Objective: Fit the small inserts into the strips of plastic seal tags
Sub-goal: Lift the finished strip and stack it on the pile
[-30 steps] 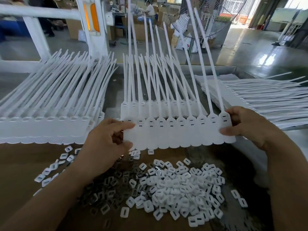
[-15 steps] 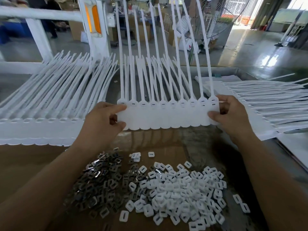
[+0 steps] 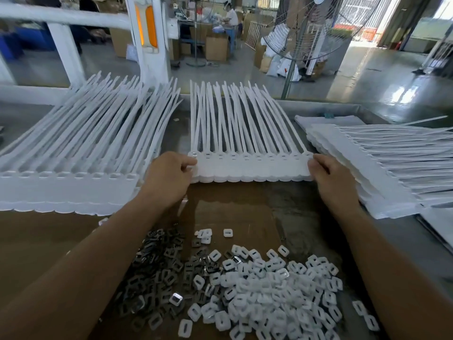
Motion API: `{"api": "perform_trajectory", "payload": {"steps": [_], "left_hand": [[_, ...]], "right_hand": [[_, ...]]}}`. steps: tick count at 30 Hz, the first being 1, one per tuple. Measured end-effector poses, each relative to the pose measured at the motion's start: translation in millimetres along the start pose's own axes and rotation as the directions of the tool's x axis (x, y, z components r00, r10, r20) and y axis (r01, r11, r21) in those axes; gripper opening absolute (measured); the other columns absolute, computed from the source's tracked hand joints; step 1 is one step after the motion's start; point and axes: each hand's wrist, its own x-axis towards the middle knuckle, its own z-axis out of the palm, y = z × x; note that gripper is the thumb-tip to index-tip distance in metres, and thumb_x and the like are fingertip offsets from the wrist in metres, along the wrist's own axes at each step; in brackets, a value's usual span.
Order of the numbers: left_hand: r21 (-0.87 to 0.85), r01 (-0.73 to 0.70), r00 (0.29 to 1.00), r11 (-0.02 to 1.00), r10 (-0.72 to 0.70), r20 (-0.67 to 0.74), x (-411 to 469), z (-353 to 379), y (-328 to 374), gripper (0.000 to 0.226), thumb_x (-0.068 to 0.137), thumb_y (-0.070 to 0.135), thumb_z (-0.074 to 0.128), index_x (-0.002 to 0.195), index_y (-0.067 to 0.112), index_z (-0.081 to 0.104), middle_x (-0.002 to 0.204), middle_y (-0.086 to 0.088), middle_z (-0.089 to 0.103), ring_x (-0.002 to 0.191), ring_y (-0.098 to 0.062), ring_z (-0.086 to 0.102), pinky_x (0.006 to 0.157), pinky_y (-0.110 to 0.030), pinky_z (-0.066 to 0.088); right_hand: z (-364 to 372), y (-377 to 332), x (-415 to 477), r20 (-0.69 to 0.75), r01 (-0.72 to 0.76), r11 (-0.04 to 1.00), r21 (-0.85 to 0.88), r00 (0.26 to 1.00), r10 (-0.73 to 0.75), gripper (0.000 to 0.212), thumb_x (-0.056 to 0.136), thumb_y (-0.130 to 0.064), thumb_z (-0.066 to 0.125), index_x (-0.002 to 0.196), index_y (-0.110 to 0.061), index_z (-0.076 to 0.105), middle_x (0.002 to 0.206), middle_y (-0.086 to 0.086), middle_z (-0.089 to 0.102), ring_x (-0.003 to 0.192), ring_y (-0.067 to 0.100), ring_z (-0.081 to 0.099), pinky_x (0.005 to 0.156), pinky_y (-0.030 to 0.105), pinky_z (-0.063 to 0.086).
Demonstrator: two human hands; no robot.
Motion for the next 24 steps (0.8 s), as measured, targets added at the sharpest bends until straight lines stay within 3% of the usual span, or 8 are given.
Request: {"api": "perform_trajectory", "payload": {"steps": [2,5,9,13,19,24], "left_hand": [[0.002,0.003,1.0,1.0,-0.003,0.017,-0.8,-2.1,1.5,0.029,0.091,0.015,0.053,0.119,0.014,0.06,0.124,-0.004,0.058,0.109,-0.015,0.054,0.088,-0.021,0.034],[-0.004,-0.006,0.999,1.0,0.006,0.052,-6.3,-6.0,4.8,0.031,0.089,0.017,0.055,0.12,0.015,0.059,0.126,-0.003,0.057,0.114,-0.017,0.052,0.097,-0.027,0.035],[-0.016,-0.011,0.998,1.0,0.012,0.06,-13.8,-15.8,5.5,0.033,0.088,0.014,0.056,0.121,0.015,0.059,0.125,-0.003,0.058,0.109,-0.015,0.053,0.094,-0.026,0.037],[0.006,-0.027,0.997,1.0,0.027,0.066,-21.8,-26.5,1.1,0.03,0.087,0.015,0.058,0.117,0.016,0.061,0.117,-0.003,0.062,0.1,-0.012,0.055,0.089,-0.023,0.037],[-0.055,-0.039,0.994,0.998,0.044,0.096,-37.1,-28.6,0.2,0.027,0.085,0.018,0.061,0.111,0.02,0.065,0.111,0.002,0.065,0.089,-0.004,0.056,0.085,-0.021,0.039],[-0.124,0.002,0.999,0.992,0.003,0.041,-47.4,-18.3,-7.7,0.023,0.084,0.016,0.062,0.106,0.022,0.067,0.101,0.007,0.066,0.082,0.004,0.055,0.078,-0.012,0.038]], "right_hand": [[-2.1,2.4,-1.6,0.127,-0.011,1.0,0.004,0.992,0.01,0.055,0.089,-0.037,0.056,0.138,-0.015,0.042,0.143,0.002,0.043,0.129,0.017,0.039,0.095,0.021,0.023],[-5.7,5.3,-6.3,0.273,0.03,0.996,-0.089,0.962,-0.005,0.068,0.085,-0.032,0.063,0.144,-0.019,0.031,0.15,0.0,0.03,0.136,0.016,0.028,0.104,0.025,0.021],[2.4,-0.4,-7.4,0.184,0.053,0.992,-0.113,0.982,-0.031,0.063,0.086,-0.02,0.063,0.142,-0.013,0.034,0.15,0.005,0.031,0.137,0.019,0.026,0.106,0.024,0.018],[0.2,0.5,-8.5,0.334,0.071,0.99,-0.122,0.942,-0.026,0.077,0.082,-0.029,0.068,0.145,-0.014,0.027,0.155,0.0,0.016,0.141,0.015,0.015,0.111,0.026,0.012],[5.6,-1.5,-5.0,0.187,0.045,0.998,-0.048,0.982,-0.036,0.062,0.088,-0.027,0.061,0.14,-0.007,0.037,0.151,0.004,0.026,0.138,0.016,0.023,0.103,0.017,0.015],[4.6,1.1,-7.2,0.17,0.041,0.997,-0.068,0.985,-0.029,0.063,0.088,-0.032,0.061,0.141,-0.01,0.036,0.153,0.003,0.023,0.139,0.016,0.021,0.109,0.025,0.016]]}}
